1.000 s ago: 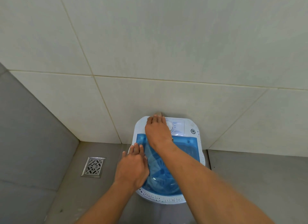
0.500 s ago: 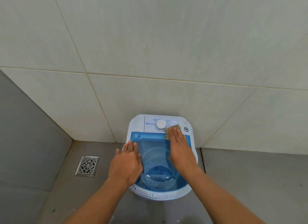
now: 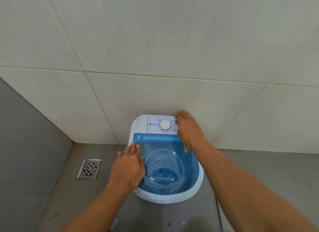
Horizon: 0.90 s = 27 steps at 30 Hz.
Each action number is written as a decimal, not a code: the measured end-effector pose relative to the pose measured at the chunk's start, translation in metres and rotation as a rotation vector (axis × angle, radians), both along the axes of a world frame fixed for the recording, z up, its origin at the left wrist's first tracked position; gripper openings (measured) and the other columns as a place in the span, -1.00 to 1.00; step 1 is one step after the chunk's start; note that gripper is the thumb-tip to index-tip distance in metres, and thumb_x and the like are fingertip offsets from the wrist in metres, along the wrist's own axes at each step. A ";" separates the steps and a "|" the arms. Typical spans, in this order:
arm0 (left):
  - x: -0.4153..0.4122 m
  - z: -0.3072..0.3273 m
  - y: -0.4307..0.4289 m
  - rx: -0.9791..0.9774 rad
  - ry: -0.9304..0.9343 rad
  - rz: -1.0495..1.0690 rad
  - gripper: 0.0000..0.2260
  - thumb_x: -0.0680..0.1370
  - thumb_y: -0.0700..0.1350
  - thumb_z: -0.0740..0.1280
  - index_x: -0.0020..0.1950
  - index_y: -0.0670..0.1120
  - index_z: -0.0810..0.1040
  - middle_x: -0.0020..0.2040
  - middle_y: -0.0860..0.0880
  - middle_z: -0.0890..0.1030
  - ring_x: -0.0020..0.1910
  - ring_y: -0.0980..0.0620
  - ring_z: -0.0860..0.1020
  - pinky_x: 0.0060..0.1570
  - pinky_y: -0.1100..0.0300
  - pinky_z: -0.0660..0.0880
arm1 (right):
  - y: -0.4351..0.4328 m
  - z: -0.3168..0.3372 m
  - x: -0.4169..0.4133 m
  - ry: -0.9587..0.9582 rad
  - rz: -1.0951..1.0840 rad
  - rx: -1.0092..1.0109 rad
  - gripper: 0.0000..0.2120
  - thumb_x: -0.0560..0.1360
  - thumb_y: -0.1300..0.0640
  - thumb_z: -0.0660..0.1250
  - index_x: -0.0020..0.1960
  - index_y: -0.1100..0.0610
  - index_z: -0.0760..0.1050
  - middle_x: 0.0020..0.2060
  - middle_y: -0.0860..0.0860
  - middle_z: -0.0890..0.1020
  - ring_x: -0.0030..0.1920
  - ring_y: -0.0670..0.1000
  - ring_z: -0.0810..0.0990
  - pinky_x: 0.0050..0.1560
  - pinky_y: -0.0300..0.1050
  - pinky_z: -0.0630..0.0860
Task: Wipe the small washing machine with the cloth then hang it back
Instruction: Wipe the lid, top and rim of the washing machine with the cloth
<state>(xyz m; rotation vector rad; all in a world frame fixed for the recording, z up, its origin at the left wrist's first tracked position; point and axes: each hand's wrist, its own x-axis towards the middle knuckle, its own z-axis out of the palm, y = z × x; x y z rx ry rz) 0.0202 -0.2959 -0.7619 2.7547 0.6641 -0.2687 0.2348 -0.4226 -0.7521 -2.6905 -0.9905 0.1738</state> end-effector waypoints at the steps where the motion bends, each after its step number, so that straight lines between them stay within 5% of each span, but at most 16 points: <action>1: 0.000 0.000 0.000 -0.003 -0.004 0.001 -0.52 0.66 -0.01 -0.05 0.56 -0.14 0.15 0.57 -0.09 0.17 0.54 -0.04 0.16 0.47 -0.11 0.17 | -0.004 0.002 0.001 0.012 -0.027 0.007 -0.41 0.43 0.40 0.17 0.46 0.22 0.24 0.46 0.14 0.30 0.50 0.12 0.15 0.40 -0.01 0.24; 11: 0.001 0.000 -0.002 -0.005 0.011 0.011 -0.50 0.66 0.00 -0.07 0.57 -0.14 0.11 0.58 -0.10 0.14 0.55 -0.04 0.12 0.48 -0.09 0.14 | -0.014 -0.003 -0.014 0.102 -0.203 0.057 -0.31 0.45 0.44 0.12 0.55 0.21 0.09 0.54 0.12 0.13 0.56 0.07 0.01 0.50 0.01 0.11; 22: 0.001 -0.001 -0.004 -0.009 0.010 0.020 -0.50 0.66 0.01 -0.06 0.57 -0.16 0.11 0.58 -0.12 0.14 0.55 -0.06 0.13 0.47 -0.10 0.15 | -0.027 -0.016 -0.057 -0.113 -0.093 -0.071 -0.30 0.47 0.35 0.19 0.56 0.21 0.01 0.54 0.18 0.13 0.55 0.14 0.03 0.54 -0.03 -0.02; 27: 0.001 -0.001 -0.004 0.008 0.002 0.012 -0.51 0.66 0.00 -0.07 0.56 -0.16 0.13 0.57 -0.12 0.17 0.54 -0.06 0.16 0.46 -0.10 0.18 | -0.039 -0.016 -0.062 -0.068 -0.033 -0.024 -0.24 0.42 0.32 0.23 0.56 0.12 0.03 0.56 0.07 0.10 0.56 0.06 -0.04 0.53 0.04 -0.09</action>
